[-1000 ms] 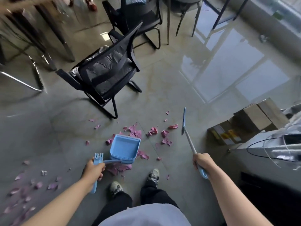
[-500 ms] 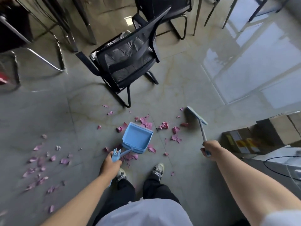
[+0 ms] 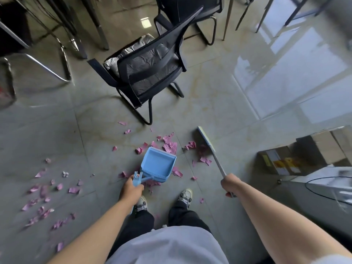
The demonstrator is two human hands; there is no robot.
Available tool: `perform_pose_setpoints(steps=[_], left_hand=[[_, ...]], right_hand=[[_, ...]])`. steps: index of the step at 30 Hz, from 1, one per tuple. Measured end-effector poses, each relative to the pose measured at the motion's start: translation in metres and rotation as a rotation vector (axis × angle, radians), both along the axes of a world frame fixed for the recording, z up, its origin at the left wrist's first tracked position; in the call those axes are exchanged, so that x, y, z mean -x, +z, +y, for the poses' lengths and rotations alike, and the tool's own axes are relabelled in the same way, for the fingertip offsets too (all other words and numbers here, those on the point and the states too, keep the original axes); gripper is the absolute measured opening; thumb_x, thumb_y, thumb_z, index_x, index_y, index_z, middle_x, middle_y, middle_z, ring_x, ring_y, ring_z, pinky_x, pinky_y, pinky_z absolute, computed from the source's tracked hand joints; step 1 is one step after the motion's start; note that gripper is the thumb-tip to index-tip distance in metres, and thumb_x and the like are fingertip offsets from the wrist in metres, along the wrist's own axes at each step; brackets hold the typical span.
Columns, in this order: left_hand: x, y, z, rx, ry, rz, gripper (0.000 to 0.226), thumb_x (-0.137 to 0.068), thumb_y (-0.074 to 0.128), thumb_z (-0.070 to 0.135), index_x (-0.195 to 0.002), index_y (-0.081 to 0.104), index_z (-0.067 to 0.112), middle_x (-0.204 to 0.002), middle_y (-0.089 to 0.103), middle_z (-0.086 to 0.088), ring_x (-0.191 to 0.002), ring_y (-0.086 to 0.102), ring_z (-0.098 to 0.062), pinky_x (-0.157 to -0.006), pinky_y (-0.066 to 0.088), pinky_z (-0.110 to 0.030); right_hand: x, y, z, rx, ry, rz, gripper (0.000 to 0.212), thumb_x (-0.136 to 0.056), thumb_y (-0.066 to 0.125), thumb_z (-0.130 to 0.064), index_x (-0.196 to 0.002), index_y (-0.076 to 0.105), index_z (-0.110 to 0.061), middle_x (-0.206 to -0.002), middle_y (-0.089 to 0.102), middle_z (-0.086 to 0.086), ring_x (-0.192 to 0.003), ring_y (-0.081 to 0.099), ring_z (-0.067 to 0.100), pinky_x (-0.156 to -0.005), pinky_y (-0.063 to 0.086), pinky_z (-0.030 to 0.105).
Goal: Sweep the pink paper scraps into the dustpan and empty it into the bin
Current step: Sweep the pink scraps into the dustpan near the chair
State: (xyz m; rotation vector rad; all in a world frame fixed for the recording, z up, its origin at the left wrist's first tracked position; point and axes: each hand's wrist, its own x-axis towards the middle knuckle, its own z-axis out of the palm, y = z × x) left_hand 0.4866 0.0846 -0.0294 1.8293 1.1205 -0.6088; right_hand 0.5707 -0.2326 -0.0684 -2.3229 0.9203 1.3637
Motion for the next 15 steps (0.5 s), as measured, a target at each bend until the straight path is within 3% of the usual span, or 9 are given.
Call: perform_pose_setpoints(steps=[5, 9, 12, 15], left_hand=[[0.003, 0.005, 0.026, 0.041, -0.021, -0.023, 0.036, -0.085, 0.048, -0.008, -0.118, 0.054, 0.003, -0.088, 0.055, -0.012, -0.076, 0.049, -0.023, -0.060, 0.036, -0.027], [0.015, 0.010, 0.062, 0.067, -0.078, -0.020, 0.039, -0.088, 0.046, -0.009, -0.125, 0.051, 0.003, -0.109, 0.059, -0.018, -0.087, 0.048, -0.021, -0.073, 0.039, -0.029], [0.025, 0.009, 0.087, 0.079, -0.113, -0.029, 0.041, -0.089, 0.046, -0.007, -0.128, 0.050, 0.005, -0.116, 0.059, -0.018, -0.088, 0.048, -0.022, -0.075, 0.037, -0.027], [0.033, 0.009, 0.106, 0.089, -0.151, -0.021, 0.044, -0.090, 0.044, -0.008, -0.132, 0.047, 0.004, -0.121, 0.058, -0.020, -0.090, 0.047, -0.021, -0.083, 0.043, -0.035]], right_hand=[[0.031, 0.012, 0.048, 0.003, 0.047, 0.017, 0.042, -0.095, 0.030, -0.004, -0.135, 0.042, -0.004, -0.081, 0.046, 0.013, -0.054, 0.052, 0.022, -0.039, 0.040, 0.022], [0.061, 0.019, 0.100, 0.003, 0.052, 0.057, 0.038, -0.095, 0.034, -0.001, -0.131, 0.046, 0.000, -0.077, 0.047, 0.014, -0.056, 0.050, 0.022, -0.043, 0.039, 0.025], [0.087, 0.019, 0.132, 0.001, 0.019, 0.071, 0.038, -0.096, 0.035, -0.008, -0.132, 0.045, -0.003, -0.081, 0.048, 0.012, -0.054, 0.051, 0.021, -0.038, 0.039, 0.020], [0.114, 0.017, 0.157, -0.026, -0.023, 0.070, 0.031, -0.098, 0.039, -0.017, -0.125, 0.049, -0.007, -0.081, 0.049, 0.010, -0.053, 0.051, 0.021, -0.034, 0.037, 0.016]])
